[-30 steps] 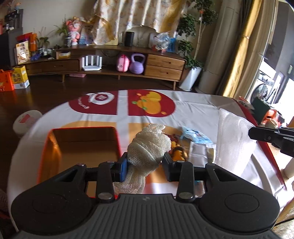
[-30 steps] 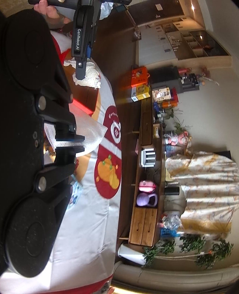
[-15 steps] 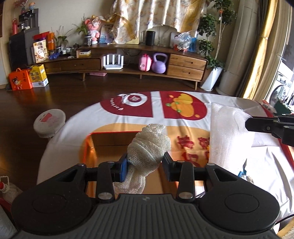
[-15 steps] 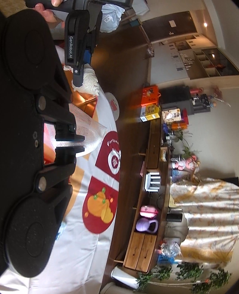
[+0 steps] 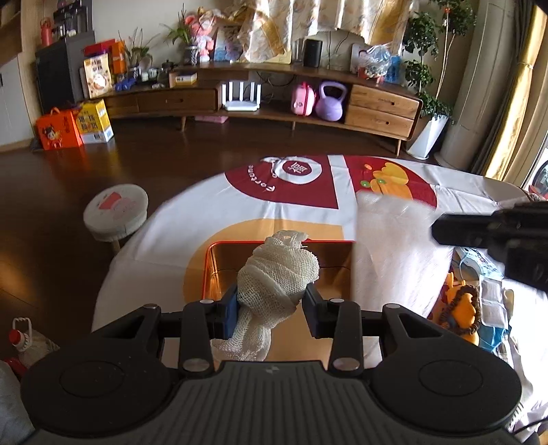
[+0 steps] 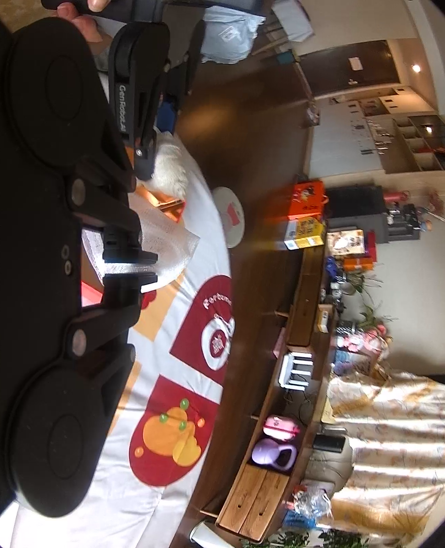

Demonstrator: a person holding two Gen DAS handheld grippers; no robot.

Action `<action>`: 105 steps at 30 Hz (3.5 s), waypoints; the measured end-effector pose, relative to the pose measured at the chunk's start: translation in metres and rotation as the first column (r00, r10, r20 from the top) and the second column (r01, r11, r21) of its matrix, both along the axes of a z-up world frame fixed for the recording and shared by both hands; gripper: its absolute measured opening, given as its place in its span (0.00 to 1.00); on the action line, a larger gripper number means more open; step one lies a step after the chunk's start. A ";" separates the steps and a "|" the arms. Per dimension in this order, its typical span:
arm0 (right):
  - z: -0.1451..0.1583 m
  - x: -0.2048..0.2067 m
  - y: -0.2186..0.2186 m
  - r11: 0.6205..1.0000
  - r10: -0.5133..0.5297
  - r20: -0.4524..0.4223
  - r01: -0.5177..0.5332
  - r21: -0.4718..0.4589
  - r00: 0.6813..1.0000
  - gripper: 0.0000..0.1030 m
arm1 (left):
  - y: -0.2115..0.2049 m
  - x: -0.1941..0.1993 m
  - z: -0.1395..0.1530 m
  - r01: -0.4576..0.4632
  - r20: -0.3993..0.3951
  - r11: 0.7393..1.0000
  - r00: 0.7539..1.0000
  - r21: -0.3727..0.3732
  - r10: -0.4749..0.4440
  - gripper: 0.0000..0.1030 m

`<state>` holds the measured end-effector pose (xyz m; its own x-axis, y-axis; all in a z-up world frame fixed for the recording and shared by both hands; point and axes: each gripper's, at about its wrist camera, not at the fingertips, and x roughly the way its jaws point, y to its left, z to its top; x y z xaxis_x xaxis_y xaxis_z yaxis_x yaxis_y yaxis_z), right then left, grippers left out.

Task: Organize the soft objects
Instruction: 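Carry the mesh bundle and tissue in both grippers over the red tin, then open the left gripper to drop the bundle while the right gripper releases the tissue into the tin, then move both grippers back toward the remaining items on the table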

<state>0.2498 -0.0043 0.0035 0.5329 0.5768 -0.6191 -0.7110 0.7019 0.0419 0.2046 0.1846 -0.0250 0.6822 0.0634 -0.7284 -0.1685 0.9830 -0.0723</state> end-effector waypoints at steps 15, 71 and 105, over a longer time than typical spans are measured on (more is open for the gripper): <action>-0.064 0.017 0.050 0.988 0.032 -0.038 -0.037 -0.147 0.999 0.03 | 0.007 0.051 -0.049 -0.002 -0.112 1.000 0.994 0.007 0.003 0.36; -0.033 -0.021 0.003 0.997 0.062 -0.069 -0.065 -0.043 0.996 0.61 | -0.016 0.021 -0.010 -0.002 -0.045 1.000 0.999 0.001 0.002 0.64; 0.003 -0.077 -0.165 0.977 -0.152 -0.044 0.157 0.147 0.987 1.00 | -0.123 -0.057 0.024 0.123 0.146 0.992 0.982 -0.032 -0.118 0.81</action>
<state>0.1724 -0.1689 0.0064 0.6040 0.5765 -0.5504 -0.5912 0.7871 0.1756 0.1474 0.0618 -0.0013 0.7809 -0.0537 -0.6223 -0.0339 0.9912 -0.1281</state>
